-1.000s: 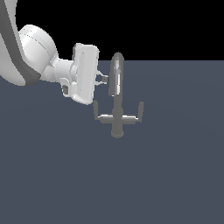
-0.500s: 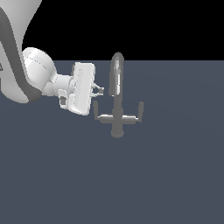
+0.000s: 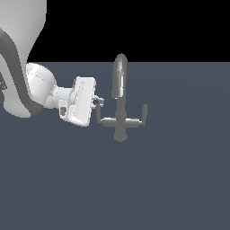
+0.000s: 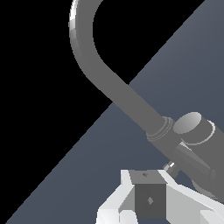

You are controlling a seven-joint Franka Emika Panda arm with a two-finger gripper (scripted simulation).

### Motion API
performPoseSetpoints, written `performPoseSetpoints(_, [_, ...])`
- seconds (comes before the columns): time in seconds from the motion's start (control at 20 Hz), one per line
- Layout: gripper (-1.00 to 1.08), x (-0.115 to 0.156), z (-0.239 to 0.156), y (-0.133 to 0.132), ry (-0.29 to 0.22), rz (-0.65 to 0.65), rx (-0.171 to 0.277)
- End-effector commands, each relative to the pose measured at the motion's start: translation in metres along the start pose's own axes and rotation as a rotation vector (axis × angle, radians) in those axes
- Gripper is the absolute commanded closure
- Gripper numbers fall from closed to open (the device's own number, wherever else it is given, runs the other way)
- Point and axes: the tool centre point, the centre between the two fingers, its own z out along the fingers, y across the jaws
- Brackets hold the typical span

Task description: Turn on the faucet by rotating a designated handle.

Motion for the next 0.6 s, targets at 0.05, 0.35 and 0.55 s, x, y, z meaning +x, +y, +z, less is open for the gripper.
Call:
performPoseSetpoints(0.05, [1.08, -0.0052, -0.0016, 0.005, -0.002, -0.041, 0.007])
performPoseSetpoints(0.35, [1.08, -0.0084, -0.0026, 0.0083, -0.003, -0.067, 0.011])
performPoseSetpoints(0.55, [1.08, -0.0083, -0.0026, 0.0084, -0.003, -0.066, 0.011])
